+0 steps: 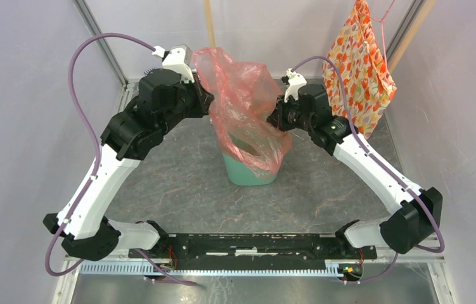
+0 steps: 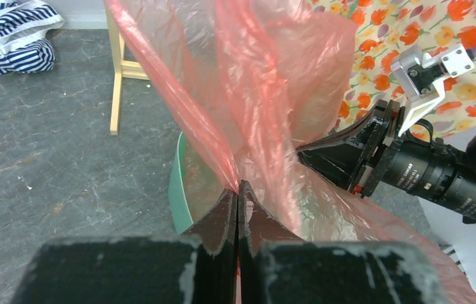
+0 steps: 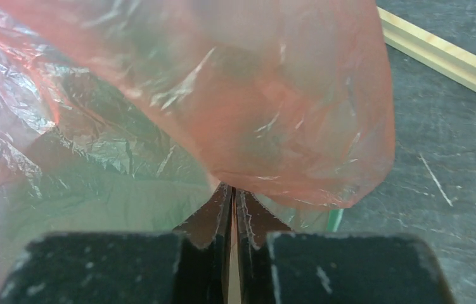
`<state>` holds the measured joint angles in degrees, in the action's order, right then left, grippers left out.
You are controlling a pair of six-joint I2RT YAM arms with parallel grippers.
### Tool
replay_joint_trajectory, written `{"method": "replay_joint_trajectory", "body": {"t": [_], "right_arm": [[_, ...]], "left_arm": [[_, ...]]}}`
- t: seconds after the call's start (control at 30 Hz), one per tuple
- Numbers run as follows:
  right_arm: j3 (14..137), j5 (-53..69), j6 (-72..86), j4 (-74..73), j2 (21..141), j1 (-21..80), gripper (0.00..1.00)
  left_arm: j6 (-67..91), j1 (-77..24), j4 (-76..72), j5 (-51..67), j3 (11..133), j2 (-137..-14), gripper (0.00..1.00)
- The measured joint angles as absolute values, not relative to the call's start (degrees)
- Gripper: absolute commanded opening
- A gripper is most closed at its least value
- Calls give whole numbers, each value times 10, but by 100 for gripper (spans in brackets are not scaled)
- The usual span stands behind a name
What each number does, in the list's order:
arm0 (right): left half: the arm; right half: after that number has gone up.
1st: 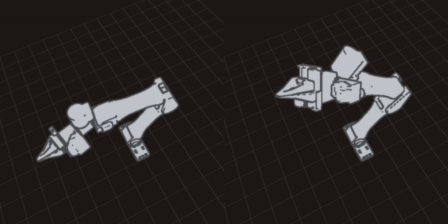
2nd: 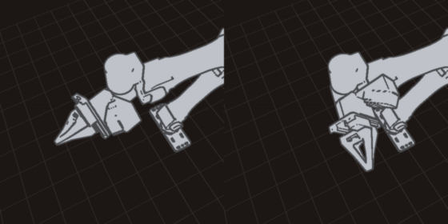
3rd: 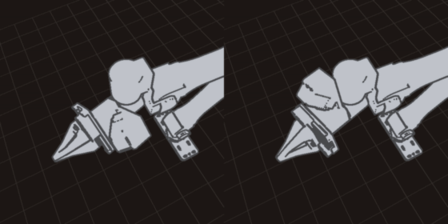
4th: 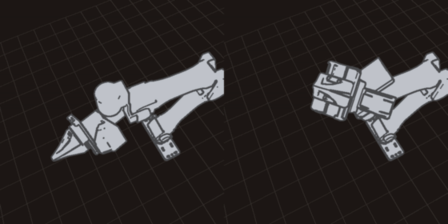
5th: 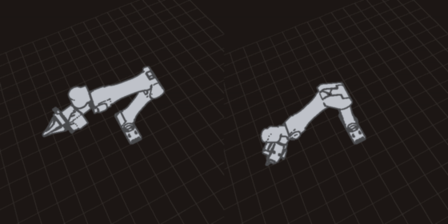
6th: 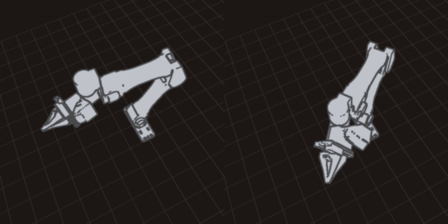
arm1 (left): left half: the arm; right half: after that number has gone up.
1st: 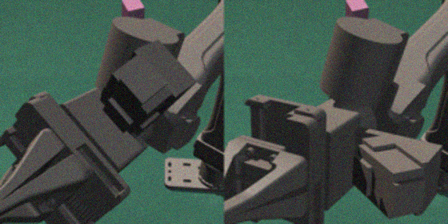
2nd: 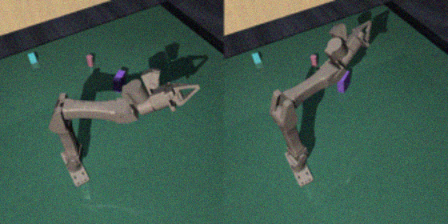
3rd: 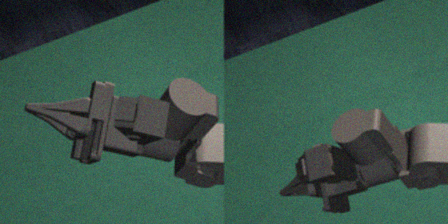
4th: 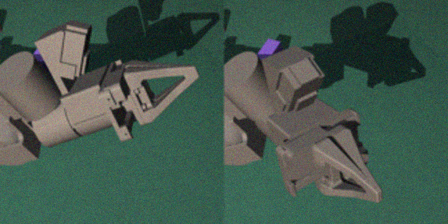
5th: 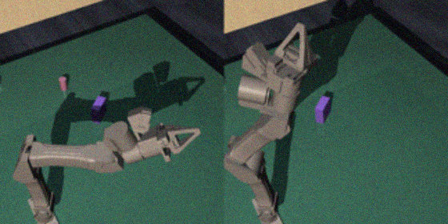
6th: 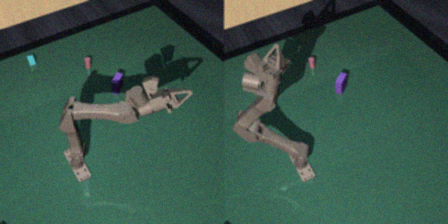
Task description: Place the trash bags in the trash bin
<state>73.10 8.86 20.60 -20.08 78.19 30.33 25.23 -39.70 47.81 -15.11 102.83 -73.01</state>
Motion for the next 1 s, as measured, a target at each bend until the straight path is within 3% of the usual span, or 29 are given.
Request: {"method": "replay_joint_trajectory", "body": {"t": [0.5,0.83,1.0], "right_arm": [[787,39,157,-255,682,303,78],[893,39,106,-196,764,300,98],[867,95,63,-146,805,282,98]], "left_arm": [[252,-386,461,-144,1027,-761,2],[252,-382,461,-135,1018,-760,2],[251,-382,461,-130,1017,-760,2]]}}
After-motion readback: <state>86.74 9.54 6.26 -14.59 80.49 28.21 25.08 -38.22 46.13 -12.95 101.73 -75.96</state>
